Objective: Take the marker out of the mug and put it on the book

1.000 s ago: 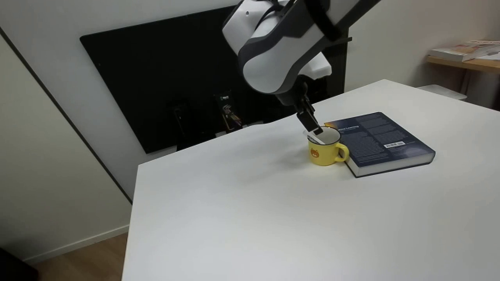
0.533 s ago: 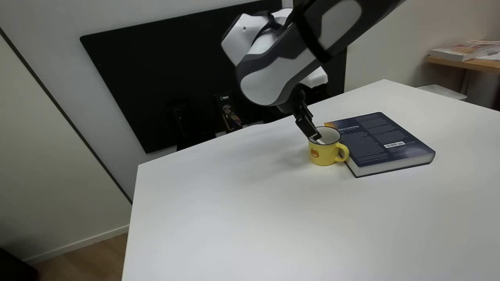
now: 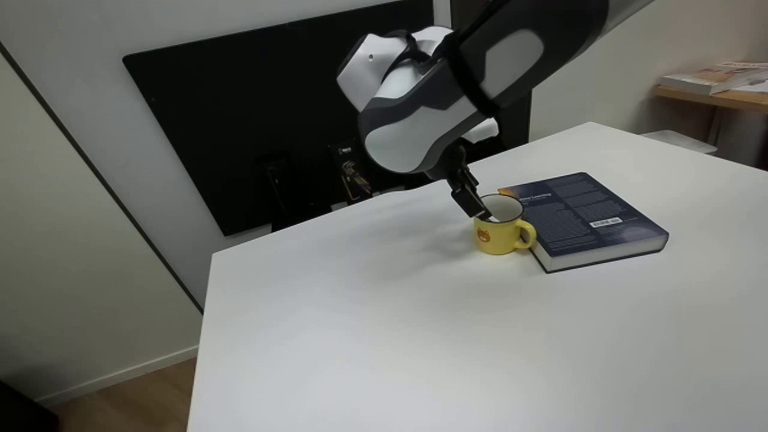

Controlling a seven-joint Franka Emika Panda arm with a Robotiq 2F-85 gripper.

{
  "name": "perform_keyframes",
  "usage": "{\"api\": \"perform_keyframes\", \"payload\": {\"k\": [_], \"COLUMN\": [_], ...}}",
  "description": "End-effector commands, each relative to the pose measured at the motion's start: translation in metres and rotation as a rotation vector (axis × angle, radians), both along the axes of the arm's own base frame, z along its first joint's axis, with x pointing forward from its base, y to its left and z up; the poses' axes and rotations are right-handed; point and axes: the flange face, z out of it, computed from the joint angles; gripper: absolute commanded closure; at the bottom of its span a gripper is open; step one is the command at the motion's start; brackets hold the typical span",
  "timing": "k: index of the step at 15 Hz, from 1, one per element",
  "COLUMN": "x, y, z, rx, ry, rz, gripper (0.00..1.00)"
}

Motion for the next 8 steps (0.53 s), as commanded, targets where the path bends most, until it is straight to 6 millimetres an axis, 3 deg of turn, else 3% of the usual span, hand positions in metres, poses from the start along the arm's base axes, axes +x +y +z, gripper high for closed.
{"api": "perform_keyframes", "payload": {"k": [1, 8], "x": [0.006, 0.0047], "y": [0.0052, 0.009], "z": [0.0007, -0.0062], "rx": [-0.011, -0.022], "ry": [-0.008, -0.005], "rz": [0.002, 0.001], "gripper": [0.0, 0.0]}}
